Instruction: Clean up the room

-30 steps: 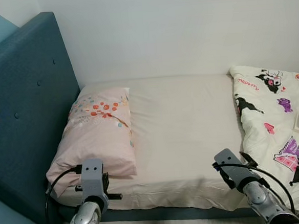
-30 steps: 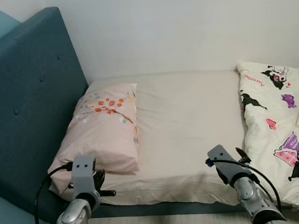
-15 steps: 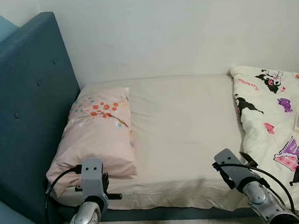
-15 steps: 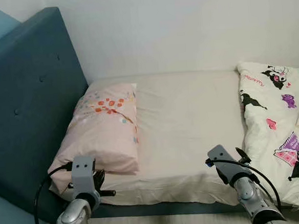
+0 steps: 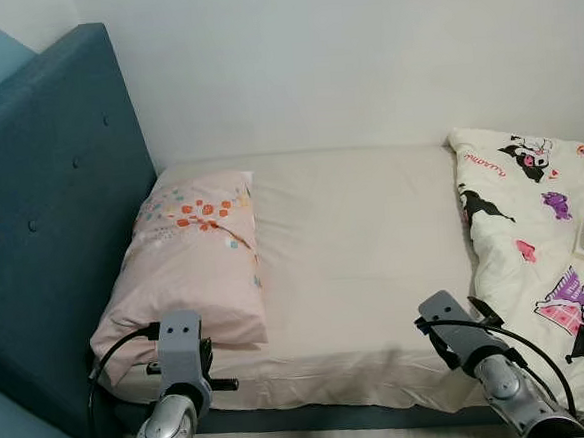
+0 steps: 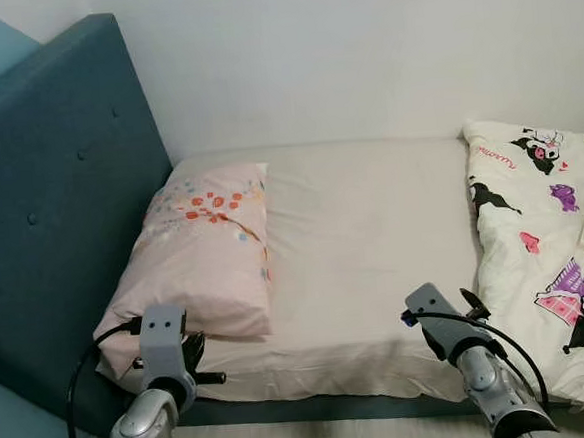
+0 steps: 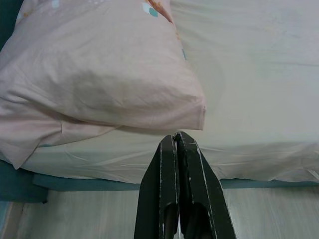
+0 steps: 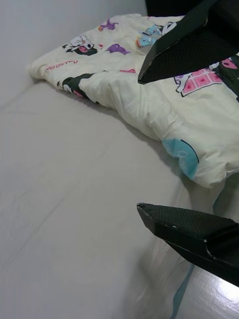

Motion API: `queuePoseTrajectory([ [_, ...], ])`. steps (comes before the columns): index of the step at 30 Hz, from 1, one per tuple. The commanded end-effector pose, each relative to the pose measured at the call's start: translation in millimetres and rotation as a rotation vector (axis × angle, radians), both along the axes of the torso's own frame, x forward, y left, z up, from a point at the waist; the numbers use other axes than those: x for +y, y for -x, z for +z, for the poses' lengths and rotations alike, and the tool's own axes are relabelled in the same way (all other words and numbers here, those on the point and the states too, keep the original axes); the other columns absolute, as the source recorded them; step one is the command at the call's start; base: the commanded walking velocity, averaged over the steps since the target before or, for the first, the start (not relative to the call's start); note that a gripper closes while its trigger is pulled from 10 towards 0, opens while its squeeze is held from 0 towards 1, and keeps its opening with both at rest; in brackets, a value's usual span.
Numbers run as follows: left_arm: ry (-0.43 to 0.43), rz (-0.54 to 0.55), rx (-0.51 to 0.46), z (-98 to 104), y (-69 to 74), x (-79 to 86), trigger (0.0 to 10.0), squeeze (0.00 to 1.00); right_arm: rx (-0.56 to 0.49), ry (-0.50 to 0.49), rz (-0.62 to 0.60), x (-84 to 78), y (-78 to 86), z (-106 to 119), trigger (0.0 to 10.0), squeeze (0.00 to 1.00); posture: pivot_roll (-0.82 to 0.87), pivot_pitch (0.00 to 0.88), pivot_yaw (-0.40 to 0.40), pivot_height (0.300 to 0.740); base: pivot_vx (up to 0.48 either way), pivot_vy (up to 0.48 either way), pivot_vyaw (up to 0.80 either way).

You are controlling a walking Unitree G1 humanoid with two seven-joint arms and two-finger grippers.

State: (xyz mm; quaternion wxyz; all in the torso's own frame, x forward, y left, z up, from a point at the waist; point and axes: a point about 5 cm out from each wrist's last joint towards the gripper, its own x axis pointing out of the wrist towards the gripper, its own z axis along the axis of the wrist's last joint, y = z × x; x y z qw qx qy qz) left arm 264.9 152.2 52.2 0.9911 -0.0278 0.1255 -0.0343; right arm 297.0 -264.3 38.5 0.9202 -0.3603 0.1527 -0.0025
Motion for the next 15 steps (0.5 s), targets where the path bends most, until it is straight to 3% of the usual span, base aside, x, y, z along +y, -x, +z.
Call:
queuePoseTrajectory([
  [1, -0.005, 0.009, 0.009, -1.1, 2.4, 1.9, 10.0, 0.0, 0.016, -0.006, -0.007, -2.1, 3.9, -3.8, 10.0, 0.0, 0.02, 0.139, 0.0, 0.74, 0.0, 0.0, 0.0],
  [15, -0.004, 0.008, 0.011, -1.4, 2.2, 1.7, 10.0, 0.0, 0.015, -0.006, -0.007, -3.1, 5.6, -4.6, 10.0, 0.0, 0.02, 0.141, 0.001, 0.74, 0.0, 0.0, 0.0],
])
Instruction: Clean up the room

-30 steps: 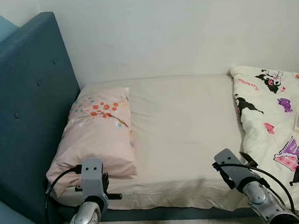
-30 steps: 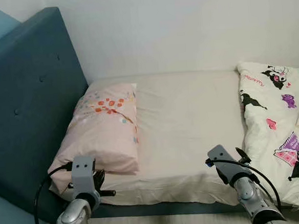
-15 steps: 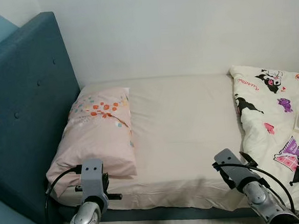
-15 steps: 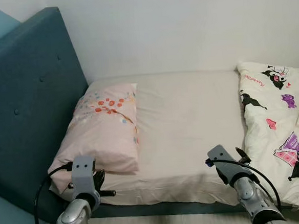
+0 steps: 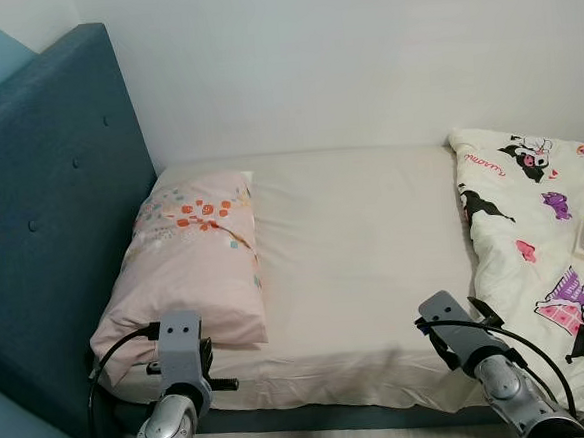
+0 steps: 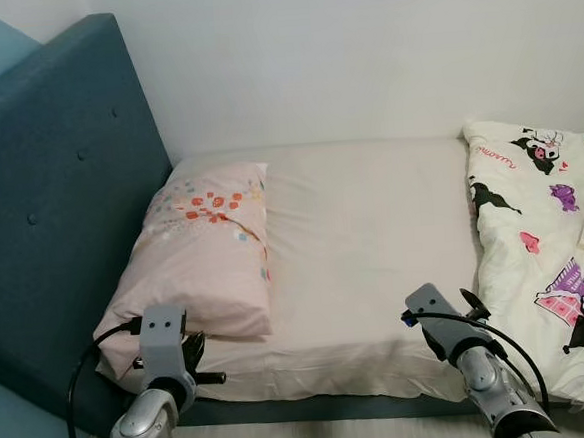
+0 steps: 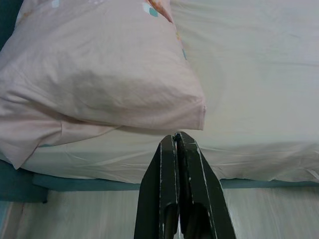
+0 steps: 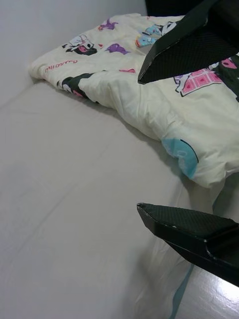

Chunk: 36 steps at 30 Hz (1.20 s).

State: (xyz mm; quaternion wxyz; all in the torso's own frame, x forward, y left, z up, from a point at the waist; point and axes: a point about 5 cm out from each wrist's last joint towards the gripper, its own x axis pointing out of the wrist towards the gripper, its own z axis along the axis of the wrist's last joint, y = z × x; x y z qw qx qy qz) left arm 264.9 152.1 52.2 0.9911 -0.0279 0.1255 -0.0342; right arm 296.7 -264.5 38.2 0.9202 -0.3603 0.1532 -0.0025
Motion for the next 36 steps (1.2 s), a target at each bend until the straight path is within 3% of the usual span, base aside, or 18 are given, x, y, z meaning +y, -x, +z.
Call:
queuePoseTrajectory([
  [1, -0.004, 0.008, 0.011, -1.4, 2.3, 1.7, 10.0, 0.0, 0.014, -0.006, -0.006, -3.1, 5.3, -4.3, 10.0, 0.0, 0.02, 0.141, 0.001, 0.74, 0.0, 0.0, 0.0],
  [36, -0.003, 0.009, 0.015, -2.0, 3.9, 2.0, 10.0, 0.0, 0.011, -0.007, -0.004, -4.1, 8.5, -5.9, 10.0, 0.0, 0.02, 0.143, -0.001, 0.74, 0.0, 0.0, 0.0],
])
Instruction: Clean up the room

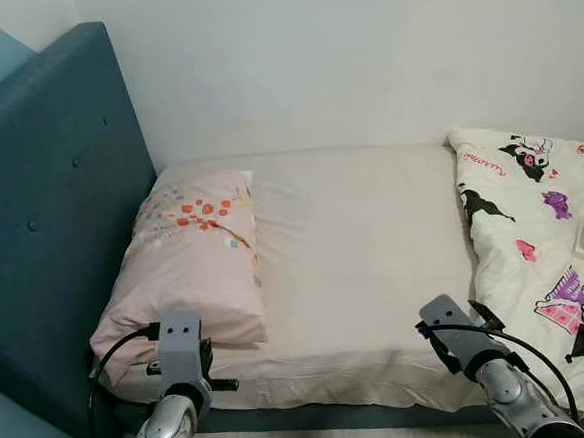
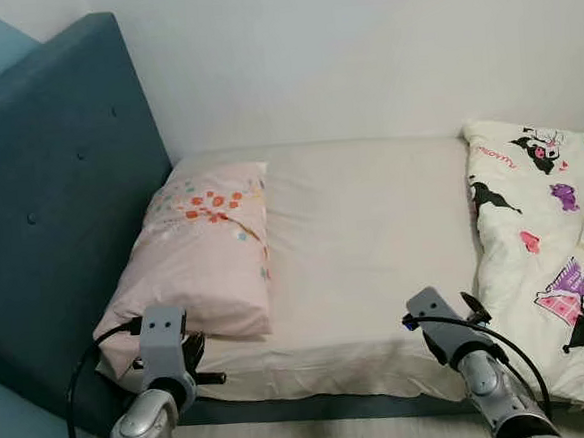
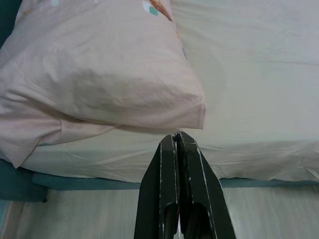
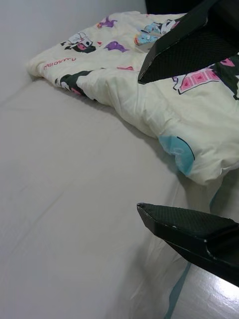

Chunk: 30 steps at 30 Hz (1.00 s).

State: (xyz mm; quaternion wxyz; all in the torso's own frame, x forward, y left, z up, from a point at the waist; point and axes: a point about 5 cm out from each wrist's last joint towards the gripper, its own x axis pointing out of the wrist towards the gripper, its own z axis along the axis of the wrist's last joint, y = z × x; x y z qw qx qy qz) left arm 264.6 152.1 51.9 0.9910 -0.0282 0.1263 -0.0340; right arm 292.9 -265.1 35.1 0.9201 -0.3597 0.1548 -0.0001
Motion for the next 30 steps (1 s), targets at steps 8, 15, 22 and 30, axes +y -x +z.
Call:
queuePoseTrajectory([
  [8, -0.002, 0.01, 0.013, -1.7, 3.8, 2.0, 10.0, 0.0, 0.006, -0.005, -0.007, -3.6, 5.2, -3.0, 10.0, 0.0, 0.02, 0.143, -0.001, 0.74, 0.0, 0.0, 0.0],
  [15, -0.002, 0.009, 0.014, -1.7, 3.6, 1.8, 10.0, 0.0, 0.006, -0.005, -0.007, -3.6, 5.2, -3.0, 10.0, 0.0, 0.02, 0.143, -0.001, 0.74, 0.0, 0.0, 0.0],
  [22, -0.003, 0.01, 0.014, -1.6, 3.3, 2.4, 10.0, 0.0, 0.005, -0.005, -0.006, -3.1, 4.9, -3.0, 10.0, 0.0, 0.02, 0.144, 0.0, 0.74, 0.0, 0.0, 0.0],
  [30, -0.003, 0.009, 0.014, -1.5, 2.9, 2.5, 10.0, 0.0, 0.005, -0.005, -0.006, -2.5, 4.4, -2.8, 10.0, 0.0, 0.02, 0.143, 0.0, 0.74, 0.0, 0.0, 0.0],
])
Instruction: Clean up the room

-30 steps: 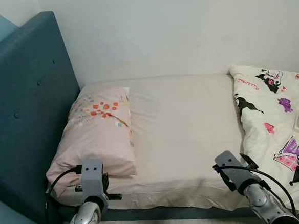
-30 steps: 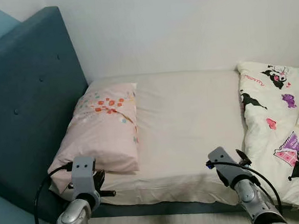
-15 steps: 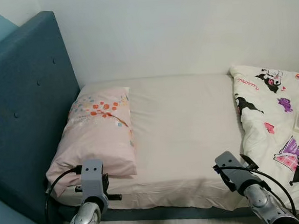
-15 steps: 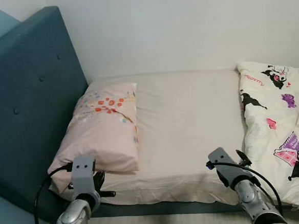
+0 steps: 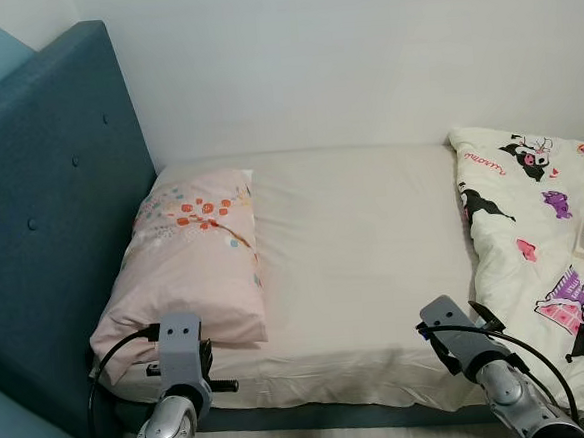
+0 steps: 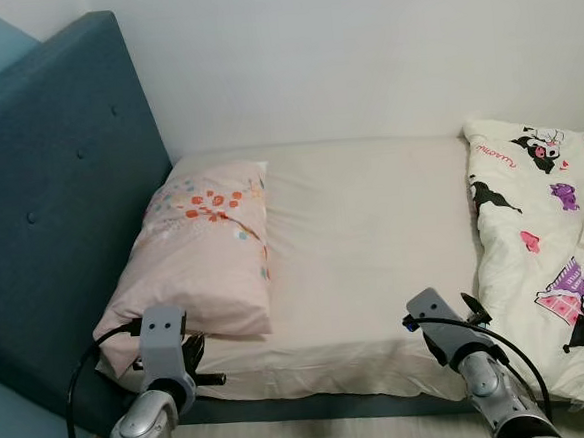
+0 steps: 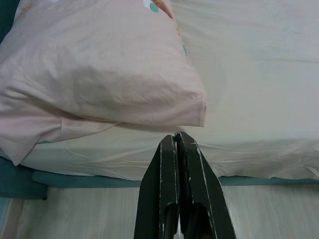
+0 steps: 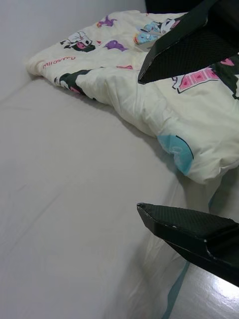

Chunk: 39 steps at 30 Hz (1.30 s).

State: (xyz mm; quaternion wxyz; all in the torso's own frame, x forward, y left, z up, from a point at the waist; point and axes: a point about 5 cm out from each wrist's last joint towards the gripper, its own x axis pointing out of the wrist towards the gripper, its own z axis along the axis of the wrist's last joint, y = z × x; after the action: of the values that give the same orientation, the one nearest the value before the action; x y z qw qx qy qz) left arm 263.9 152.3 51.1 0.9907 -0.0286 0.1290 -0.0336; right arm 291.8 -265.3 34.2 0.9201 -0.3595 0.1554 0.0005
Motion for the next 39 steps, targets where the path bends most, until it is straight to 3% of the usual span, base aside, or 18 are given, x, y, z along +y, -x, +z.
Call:
queuePoseTrajectory([
  [1, -0.003, 0.009, 0.008, -0.6, 2.1, 2.4, 10.0, 0.0, 0.004, -0.005, -0.006, -2.1, 3.1, -1.9, 10.0, 0.0, 0.02, 0.144, -0.001, 0.74, 0.0, 0.0, 0.0],
  [39, -0.005, -0.002, 0.006, -0.8, 1.3, 1.6, 10.0, 0.0, 0.008, -0.006, -0.006, 4.8, -3.0, -0.9, 10.0, 0.0, 0.02, 0.118, 0.005, 0.74, 0.0, 0.0, 0.0],
])
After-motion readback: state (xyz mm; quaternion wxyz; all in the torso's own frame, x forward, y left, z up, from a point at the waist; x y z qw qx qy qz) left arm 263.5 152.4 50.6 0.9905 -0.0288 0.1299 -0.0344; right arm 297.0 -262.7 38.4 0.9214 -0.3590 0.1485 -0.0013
